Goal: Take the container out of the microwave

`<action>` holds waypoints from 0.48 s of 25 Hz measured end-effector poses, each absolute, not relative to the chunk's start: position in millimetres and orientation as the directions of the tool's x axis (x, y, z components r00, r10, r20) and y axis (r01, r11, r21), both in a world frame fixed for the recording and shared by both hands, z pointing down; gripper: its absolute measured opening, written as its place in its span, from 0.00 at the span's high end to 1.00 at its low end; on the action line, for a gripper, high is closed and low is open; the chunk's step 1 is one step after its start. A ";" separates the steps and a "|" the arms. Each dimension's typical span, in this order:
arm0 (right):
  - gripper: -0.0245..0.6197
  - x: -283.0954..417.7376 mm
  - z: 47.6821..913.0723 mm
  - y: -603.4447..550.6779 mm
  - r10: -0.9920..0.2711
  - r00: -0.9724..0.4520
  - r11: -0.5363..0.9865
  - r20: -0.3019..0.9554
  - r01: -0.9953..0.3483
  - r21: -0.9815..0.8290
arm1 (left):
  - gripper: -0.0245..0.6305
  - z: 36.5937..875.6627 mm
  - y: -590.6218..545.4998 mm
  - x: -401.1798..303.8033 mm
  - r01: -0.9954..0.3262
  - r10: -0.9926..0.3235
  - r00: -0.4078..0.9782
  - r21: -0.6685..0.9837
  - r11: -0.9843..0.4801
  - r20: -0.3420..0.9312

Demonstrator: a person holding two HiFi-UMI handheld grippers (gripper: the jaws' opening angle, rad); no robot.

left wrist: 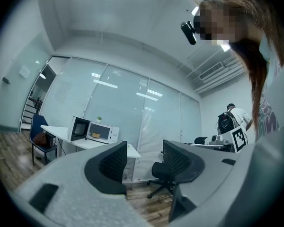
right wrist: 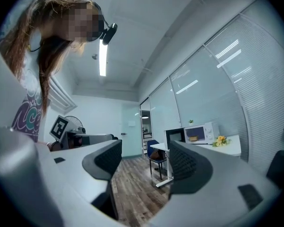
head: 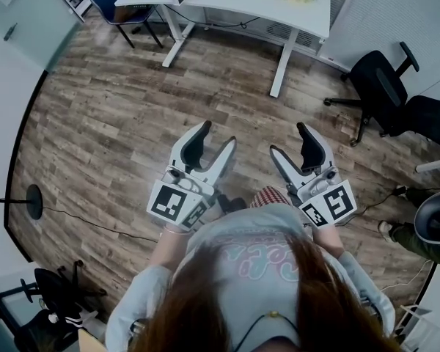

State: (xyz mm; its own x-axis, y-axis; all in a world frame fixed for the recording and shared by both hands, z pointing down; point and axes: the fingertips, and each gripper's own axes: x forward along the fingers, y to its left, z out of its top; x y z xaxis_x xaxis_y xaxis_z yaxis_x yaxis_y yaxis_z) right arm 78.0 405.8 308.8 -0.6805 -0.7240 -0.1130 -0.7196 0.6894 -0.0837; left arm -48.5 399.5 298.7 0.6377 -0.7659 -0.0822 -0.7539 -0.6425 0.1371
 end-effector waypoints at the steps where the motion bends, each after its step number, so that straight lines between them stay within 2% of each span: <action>1: 0.50 78.8 310.5 407.8 -0.727 -0.678 0.686 -0.109 -0.722 -0.086 | 0.65 299.7 400.7 -48.5 -0.754 -0.766 0.638 0.139 -0.642 -0.081; 12: 0.50 81.7 311.7 387.8 -0.721 -0.683 0.692 -0.118 -0.719 -0.065 | 0.65 304.3 381.2 -50.5 -0.767 -0.780 0.620 0.145 -0.625 -0.085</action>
